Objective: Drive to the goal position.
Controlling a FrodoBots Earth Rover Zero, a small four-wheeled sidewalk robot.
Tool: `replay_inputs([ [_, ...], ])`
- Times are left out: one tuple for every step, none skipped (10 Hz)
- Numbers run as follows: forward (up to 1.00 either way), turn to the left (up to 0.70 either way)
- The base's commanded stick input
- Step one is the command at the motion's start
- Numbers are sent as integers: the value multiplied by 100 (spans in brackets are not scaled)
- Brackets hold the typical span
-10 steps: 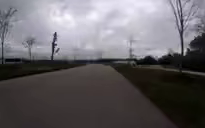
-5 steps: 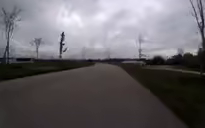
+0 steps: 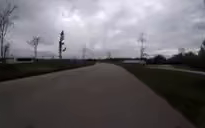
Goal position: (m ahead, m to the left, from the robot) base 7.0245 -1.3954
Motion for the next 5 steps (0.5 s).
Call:
replay_inputs([
  [100,0],
  [100,0],
  [100,0],
  [100,0],
  [100,0],
])
